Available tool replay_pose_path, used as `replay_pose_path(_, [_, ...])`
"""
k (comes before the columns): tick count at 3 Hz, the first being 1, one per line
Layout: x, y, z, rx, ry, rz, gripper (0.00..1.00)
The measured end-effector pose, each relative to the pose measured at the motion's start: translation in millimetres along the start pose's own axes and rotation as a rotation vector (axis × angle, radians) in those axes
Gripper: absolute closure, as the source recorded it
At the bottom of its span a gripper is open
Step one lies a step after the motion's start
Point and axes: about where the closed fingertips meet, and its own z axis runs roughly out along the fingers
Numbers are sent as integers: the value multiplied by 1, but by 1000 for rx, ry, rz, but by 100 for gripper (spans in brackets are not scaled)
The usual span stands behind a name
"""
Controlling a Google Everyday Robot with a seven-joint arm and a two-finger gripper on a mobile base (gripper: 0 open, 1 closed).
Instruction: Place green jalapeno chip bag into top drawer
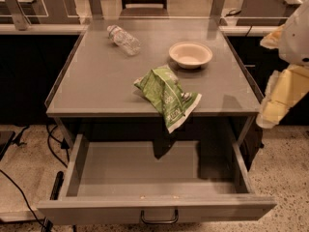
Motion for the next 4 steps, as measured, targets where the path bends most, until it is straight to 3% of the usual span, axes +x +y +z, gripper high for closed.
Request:
replay_pose_path(2, [-30,-29,34,32,-108,62,0])
replay_pose_path(3, [-55,-35,59,6,-153,67,0])
replay_pose_path(4, [-92,-26,89,-50,-210,39,0])
